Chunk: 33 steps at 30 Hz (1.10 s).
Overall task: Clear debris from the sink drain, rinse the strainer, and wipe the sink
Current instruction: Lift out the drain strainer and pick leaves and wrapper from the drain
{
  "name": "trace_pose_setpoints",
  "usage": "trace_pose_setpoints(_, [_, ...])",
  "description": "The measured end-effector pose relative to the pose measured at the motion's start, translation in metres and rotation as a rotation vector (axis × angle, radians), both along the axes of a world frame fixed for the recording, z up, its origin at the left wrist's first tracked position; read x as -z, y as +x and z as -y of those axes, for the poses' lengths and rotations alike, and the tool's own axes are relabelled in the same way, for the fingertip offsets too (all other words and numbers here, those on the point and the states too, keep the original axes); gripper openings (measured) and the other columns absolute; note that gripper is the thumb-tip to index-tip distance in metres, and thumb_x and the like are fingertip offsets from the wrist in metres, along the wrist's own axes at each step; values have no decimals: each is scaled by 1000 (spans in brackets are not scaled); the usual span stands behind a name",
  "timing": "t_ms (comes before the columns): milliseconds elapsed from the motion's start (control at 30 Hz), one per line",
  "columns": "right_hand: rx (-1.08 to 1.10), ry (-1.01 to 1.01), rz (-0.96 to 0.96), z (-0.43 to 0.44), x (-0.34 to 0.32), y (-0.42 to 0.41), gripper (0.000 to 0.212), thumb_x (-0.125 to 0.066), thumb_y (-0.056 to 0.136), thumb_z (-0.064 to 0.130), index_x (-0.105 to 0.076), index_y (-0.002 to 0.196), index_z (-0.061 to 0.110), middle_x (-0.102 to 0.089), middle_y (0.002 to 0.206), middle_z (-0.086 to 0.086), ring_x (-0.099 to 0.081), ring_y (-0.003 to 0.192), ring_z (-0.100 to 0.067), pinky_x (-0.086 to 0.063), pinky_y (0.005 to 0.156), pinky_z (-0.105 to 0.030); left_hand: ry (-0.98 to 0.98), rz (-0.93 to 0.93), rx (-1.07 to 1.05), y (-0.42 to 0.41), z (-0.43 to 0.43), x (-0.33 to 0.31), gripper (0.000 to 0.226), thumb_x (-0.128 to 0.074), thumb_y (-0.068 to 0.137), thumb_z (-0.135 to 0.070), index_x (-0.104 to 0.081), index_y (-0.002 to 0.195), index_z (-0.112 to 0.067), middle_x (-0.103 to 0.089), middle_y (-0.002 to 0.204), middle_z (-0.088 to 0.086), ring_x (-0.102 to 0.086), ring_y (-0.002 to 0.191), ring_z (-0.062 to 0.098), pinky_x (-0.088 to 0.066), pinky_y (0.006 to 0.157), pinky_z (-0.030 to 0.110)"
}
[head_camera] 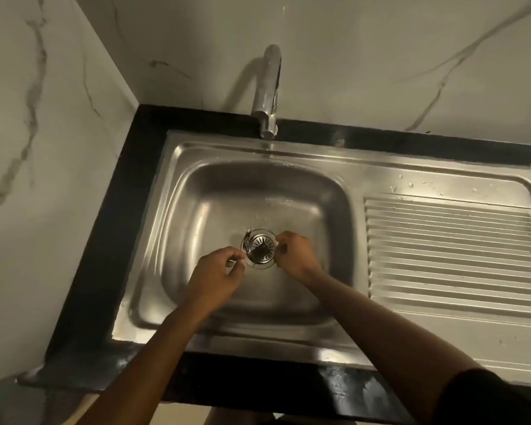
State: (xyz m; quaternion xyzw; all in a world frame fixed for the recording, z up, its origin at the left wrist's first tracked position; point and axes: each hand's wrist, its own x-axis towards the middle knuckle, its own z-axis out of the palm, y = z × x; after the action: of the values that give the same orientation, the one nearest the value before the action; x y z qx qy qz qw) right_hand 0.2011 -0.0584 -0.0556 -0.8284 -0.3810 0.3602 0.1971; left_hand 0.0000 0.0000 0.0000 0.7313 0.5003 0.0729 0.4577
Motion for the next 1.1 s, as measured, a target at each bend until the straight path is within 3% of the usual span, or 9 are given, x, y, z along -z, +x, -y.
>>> trace_pose_setpoints(100, [22,-64,17,-17,14,5,27,-59,89,7,-72,110,16,-72,92,-4,-71,79,-24,-58,70,-28,-41,-48,-4,5,-3,9,14,-67,97,-25,-76,107,-28,-74,99,-17,-69,95,6,-53,87,22])
trace_pose_setpoints(233, [-7,-135,80,-33,34,8,28,-62,87,5,-73,111,12,-73,102,-9,-67,89,-27,-42,72,-22,-68,-67,-6,8,-4,13,17,-66,99,-24,-76,112,-24,-76,106,-10,-70,98,11,-54,91,25])
trace_pose_setpoints(333, [-5,-179,117,-40,45,8,14,-64,89,8,-72,98,14,-72,94,-8,-65,79,-26,-46,68,-26,-71,-79,-5,7,-6,16,17,-66,99,-24,-77,112,-23,-78,110,-7,-72,100,13,-57,95,29])
trace_pose_setpoints(467, [-37,-203,169,-46,54,5,21,-68,90,9,-70,111,12,-73,102,-10,-68,87,-27,-53,70,-30,-57,-72,2,1,-8,19,15,-66,99,-24,-76,110,-24,-75,103,-11,-70,97,11,-58,93,30])
trace_pose_setpoints(667, [-108,-192,231,-50,54,4,17,-65,95,12,-64,112,12,-71,102,-10,-68,90,-28,-56,72,-34,-68,-71,41,-9,-12,22,15,-65,100,-24,-74,113,-26,-71,101,-18,-69,101,8,-56,94,29])
trace_pose_setpoints(733, [-160,-175,237,-50,48,4,16,-64,96,15,-63,111,13,-71,100,-9,-68,87,-26,-60,76,-38,-70,-70,55,-10,-13,22,16,-65,101,-26,-74,114,-27,-70,101,-19,-68,101,6,-55,93,28])
trace_pose_setpoints(800, [-239,-133,271,-48,39,4,15,-63,95,19,-60,109,14,-70,95,-8,-65,81,-25,-59,71,-39,-79,-63,56,-10,-14,21,15,-65,101,-27,-73,112,-30,-70,100,-22,-67,99,3,-56,93,27])
trace_pose_setpoints(933, [-381,0,458,-39,15,8,16,-56,93,21,-54,108,15,-69,83,-7,-58,64,-29,-38,58,-31,-81,-28,55,-5,-14,16,14,-65,100,-27,-74,110,-32,-71,101,-22,-68,100,2,-56,93,28])
trace_pose_setpoints(1100, [-389,117,543,-18,-15,14,13,-54,96,24,-55,103,12,-69,79,-8,-65,62,-32,-32,55,-30,-81,2,88,6,-12,9,17,-65,100,-29,-74,115,-28,-74,109,-13,-69,104,6,-57,96,31])
